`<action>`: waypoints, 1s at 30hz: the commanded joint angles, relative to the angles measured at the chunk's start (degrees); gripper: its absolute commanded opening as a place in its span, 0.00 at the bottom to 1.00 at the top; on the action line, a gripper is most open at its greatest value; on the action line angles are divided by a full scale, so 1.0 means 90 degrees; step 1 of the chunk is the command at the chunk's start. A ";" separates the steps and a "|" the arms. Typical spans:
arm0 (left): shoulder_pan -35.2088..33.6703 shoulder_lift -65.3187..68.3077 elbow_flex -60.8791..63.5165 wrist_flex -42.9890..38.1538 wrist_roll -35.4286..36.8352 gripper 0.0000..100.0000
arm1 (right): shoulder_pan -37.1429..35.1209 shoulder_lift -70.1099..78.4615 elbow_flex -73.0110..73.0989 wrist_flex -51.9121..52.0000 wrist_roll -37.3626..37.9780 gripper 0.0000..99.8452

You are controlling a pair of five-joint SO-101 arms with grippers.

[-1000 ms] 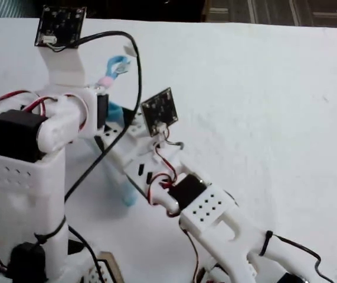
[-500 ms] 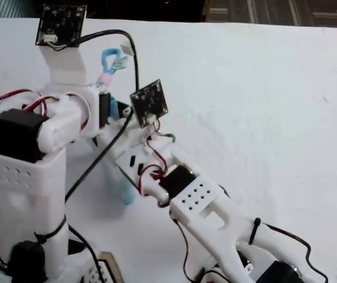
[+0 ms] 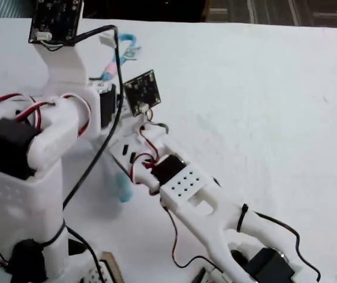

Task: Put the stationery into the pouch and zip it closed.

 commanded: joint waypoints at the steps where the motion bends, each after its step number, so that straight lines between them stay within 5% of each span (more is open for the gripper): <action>1: 0.0430 -0.0234 -0.0571 0.0078 0.0068 0.02 | 0.0044 0.0679 0.0039 -0.0044 -0.0098 0.02; 14: 0.0274 -0.0195 -0.0816 0.0068 0.0156 0.02 | 0.0083 0.0864 -0.0020 -0.0083 -0.0098 0.02; 20: -0.0967 -0.0195 -0.0806 0.0068 0.0156 0.03 | 0.0190 0.0640 0.0020 0.0132 -0.0098 0.02; 30: -0.3018 -0.0225 -0.0796 0.0068 0.0166 0.08 | 0.0220 -0.1021 0.0010 0.2369 0.0547 0.08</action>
